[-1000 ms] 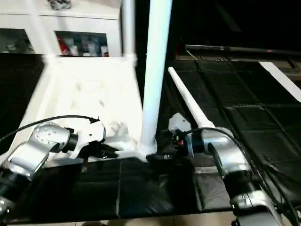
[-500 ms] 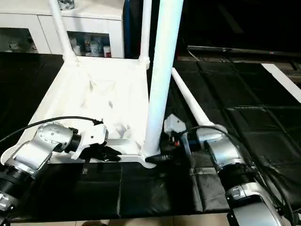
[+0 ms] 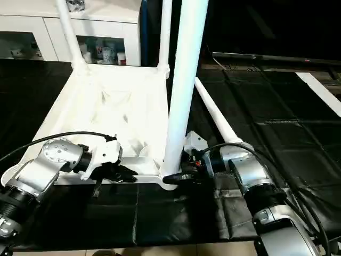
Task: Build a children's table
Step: Rotate leg to tighten
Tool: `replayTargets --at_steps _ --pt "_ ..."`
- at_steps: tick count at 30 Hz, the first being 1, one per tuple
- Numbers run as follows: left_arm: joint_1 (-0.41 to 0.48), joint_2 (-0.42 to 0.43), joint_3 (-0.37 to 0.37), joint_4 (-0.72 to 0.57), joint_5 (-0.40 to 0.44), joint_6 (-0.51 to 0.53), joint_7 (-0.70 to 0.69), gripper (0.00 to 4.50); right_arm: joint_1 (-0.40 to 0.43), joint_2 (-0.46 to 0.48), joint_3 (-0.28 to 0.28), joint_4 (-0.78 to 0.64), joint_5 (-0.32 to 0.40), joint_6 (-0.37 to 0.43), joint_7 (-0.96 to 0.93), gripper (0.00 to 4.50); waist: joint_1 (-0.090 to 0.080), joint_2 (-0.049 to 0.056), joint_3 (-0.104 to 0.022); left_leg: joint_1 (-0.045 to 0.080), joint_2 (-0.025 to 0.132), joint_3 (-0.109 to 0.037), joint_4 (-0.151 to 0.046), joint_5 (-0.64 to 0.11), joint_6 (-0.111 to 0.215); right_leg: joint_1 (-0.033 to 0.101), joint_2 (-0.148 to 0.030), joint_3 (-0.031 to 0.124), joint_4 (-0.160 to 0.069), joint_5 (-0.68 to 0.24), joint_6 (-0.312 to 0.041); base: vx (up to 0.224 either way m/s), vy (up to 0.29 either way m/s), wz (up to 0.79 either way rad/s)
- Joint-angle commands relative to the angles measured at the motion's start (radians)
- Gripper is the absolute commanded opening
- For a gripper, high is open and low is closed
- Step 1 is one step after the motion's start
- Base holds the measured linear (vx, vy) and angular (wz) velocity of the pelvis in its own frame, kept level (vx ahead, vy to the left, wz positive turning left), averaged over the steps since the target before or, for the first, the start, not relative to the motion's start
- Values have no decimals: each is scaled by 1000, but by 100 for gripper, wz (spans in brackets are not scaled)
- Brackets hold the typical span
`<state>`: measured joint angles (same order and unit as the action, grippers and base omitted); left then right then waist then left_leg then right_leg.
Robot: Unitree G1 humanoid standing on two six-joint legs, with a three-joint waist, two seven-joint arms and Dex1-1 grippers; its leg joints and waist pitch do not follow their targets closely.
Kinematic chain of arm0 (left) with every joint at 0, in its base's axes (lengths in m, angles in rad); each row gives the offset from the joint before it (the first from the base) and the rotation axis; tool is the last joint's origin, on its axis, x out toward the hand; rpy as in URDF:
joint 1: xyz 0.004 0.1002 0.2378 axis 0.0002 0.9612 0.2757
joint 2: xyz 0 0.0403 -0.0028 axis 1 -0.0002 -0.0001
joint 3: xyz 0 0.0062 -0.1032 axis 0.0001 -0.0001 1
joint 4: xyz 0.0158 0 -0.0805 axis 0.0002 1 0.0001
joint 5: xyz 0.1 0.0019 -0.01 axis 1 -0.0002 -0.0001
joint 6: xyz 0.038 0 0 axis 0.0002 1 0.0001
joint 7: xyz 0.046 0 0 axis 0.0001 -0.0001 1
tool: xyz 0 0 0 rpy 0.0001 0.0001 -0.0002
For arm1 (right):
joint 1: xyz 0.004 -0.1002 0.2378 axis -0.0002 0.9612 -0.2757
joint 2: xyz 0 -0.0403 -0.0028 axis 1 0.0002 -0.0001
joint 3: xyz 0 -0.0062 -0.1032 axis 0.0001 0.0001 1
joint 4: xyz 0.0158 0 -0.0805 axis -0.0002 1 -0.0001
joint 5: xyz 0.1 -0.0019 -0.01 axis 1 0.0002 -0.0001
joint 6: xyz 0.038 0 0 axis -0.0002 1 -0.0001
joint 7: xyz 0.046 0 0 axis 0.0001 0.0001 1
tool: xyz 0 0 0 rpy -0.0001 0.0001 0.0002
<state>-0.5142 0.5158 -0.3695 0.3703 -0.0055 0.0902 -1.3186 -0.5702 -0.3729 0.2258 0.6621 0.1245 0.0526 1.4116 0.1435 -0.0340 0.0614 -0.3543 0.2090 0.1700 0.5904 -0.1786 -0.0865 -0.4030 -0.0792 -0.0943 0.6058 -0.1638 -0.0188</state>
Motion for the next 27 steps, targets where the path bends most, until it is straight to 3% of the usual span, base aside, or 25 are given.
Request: replayTargets --at_steps 1,4,6,9,11,14,18,19,20,22,27 --pt "-13 -12 1 -9 -1 -6 13 0 -2 14 -9 -32 38 15 28 272 -6 2 -71 7 29 -1 -70 -215 22 49 -70 53 -69 -335 -179 0 0 0" --pt "-1 -30 23 -34 -11 44 63 0 24 36 -29 -74 71 50 2 272 -6 7 -72 11 31 1 -70 -221 18 48 -68 55 -69 -304 -188 0 0 0" --pt "28 -78 69 -94 -30 156 176 0 72 89 -58 -138 93 97 -115 272 -8 5 -71 6 31 -1 -72 -216 13 51 -68 55 -65 -289 -194 0 0 0" --pt "58 -110 94 -158 -28 225 258 0 116 135 -76 -206 117 150 -197 272 -15 4 -68 7 29 -5 -75 -241 -2 50 -70 54 -73 -359 -167 0 0 0" --pt "89 -156 121 -225 -26 311 349 0 146 193 -99 -245 121 180 -311 272 -34 0 -67 2 24 -7 -76 -250 -9 52 -68 52 -77 -389 -153 0 0 0" --pt "128 -207 132 -311 -10 397 427 0 165 251 -111 -265 91 212 -434 272 -59 -4 -65 -3 18 -8 -75 -251 -1 53 -67 48 -86 -450 -126 0 0 0" --pt "161 -274 132 -404 29 521 525 0 163 309 -115 -273 14 235 -614 272 -77 -10 -65 -5 14 -7 -71 -225 9 50 -65 47 -93 -482 -99 0 0 0" --pt "159 -278 128 -407 45 531 542 0 157 311 -109 -267 -9 228 -643 272 -81 -7 -64 -5 14 -7 -71 -225 14 47 -63 47 -94 -475 -102 0 0 0" --pt "156 -277 119 -414 65 547 559 0 161 294 -67 -274 -69 213 -662 272 -84 -7 -64 -4 15 -6 -71 -223 17 45 -61 48 -94 -463 -102 0 0 0" --pt "156 -278 114 -427 64 569 573 0 174 288 -47 -300 -89 216 -667 326 -84 -6 -66 -4 15 -5 -70 -211 24 46 -60 50 -90 -421 -112 0 0 0" --pt "162 -276 122 -448 51 592 569 0 180 286 -69 -314 -54 218 -669 377 -84 -6 -67 -5 17 -4 -71 -197 35 48 -59 52 -83 -349 -137 0 0 0"
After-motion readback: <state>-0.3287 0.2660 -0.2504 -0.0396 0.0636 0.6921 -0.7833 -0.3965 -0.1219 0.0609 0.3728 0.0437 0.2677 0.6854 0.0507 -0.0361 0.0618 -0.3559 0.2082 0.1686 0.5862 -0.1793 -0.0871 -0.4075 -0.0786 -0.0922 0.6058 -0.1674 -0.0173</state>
